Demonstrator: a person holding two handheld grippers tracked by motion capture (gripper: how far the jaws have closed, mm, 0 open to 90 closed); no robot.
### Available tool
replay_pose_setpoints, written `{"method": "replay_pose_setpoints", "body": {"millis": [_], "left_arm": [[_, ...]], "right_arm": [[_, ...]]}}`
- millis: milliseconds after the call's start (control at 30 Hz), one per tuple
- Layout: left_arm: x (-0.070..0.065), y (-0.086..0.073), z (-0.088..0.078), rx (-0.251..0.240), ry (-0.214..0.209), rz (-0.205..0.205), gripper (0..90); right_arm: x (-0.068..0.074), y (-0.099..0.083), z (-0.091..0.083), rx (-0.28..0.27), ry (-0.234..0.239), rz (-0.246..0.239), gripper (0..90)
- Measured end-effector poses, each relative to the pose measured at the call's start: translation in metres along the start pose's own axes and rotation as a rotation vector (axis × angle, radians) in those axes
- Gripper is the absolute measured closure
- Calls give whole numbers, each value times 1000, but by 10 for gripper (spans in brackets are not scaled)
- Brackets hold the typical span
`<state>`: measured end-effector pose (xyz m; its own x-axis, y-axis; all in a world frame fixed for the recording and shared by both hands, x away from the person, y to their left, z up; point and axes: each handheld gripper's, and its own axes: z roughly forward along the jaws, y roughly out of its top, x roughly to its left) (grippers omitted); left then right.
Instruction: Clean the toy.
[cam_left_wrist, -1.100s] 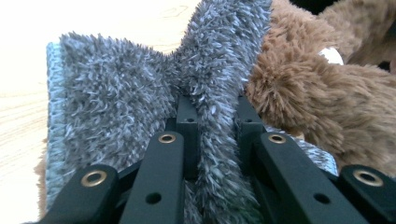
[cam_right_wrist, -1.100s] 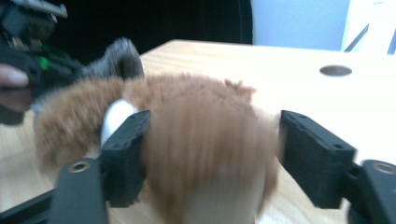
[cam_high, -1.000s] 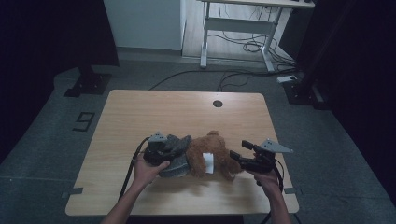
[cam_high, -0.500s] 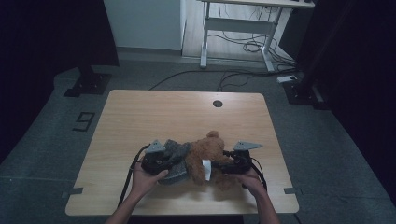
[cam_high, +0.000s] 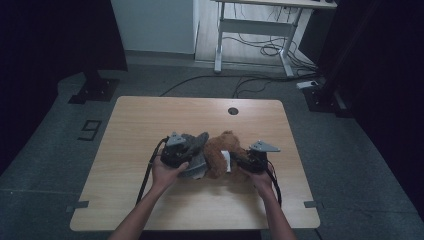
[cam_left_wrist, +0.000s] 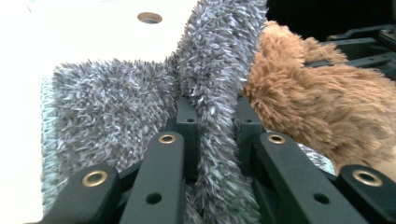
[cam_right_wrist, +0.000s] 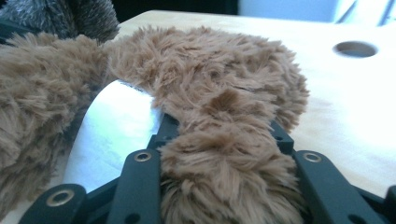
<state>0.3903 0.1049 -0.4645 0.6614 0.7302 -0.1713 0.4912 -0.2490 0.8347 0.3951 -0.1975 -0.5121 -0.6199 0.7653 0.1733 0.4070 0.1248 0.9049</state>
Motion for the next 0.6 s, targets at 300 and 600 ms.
{"method": "replay_pose_setpoints", "body": {"millis": [300,600], "left_arm": [[2,-2,6,24,-12,-13,772],[-10,-36,-18,-9,-65,-18,772]], "right_arm": [[-6,-2,-3,-31,-29,-7,585],[10,-25,-31,35,35,-4,459]]}}
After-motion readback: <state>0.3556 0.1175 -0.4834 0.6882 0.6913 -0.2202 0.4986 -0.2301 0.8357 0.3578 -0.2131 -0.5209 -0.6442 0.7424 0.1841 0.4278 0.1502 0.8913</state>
